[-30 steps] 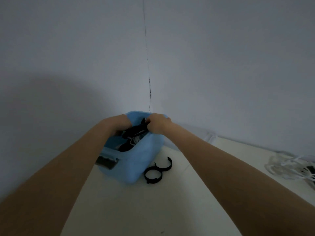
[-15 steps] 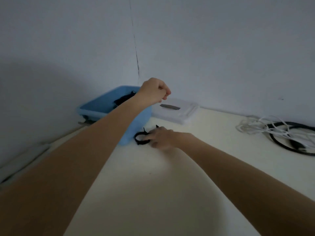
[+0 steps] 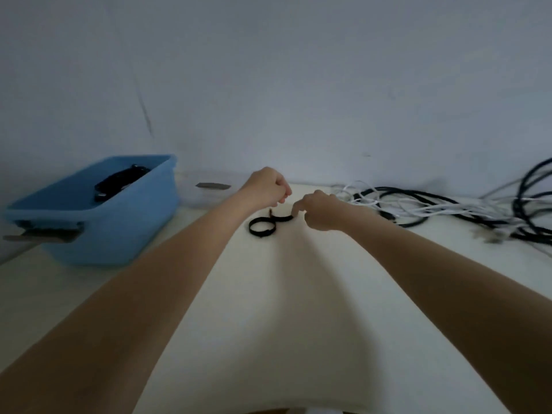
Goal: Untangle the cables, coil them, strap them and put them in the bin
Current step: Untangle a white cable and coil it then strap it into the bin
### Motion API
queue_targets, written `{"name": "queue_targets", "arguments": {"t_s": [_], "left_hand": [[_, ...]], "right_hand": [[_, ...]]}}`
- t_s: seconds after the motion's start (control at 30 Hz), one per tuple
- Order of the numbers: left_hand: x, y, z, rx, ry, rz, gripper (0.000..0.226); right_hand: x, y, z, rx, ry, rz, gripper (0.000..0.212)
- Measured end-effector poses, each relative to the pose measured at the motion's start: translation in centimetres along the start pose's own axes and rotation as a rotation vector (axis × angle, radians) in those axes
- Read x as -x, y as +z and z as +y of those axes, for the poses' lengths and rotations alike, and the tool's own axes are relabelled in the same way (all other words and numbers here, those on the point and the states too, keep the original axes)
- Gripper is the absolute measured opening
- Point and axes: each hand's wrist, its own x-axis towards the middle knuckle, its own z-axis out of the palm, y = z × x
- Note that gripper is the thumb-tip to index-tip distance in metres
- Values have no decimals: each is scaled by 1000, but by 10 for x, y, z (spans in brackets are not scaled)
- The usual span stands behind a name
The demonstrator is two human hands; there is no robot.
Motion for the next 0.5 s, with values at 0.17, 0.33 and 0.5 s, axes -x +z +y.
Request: {"name": "queue_targets", "arguments": {"t_s": [0.17, 0.33, 0.5], "left_hand": [[-21, 70, 48, -13, 112, -135, 29], [-28, 131, 82, -161, 293, -232, 33], [-39, 183, 98, -428, 378, -310, 41]], "right_hand": [[53, -17, 101, -25, 218, 56, 43], [109, 15, 165, 3, 375, -78, 35], [128, 19, 187, -133, 301, 132, 23]]}}
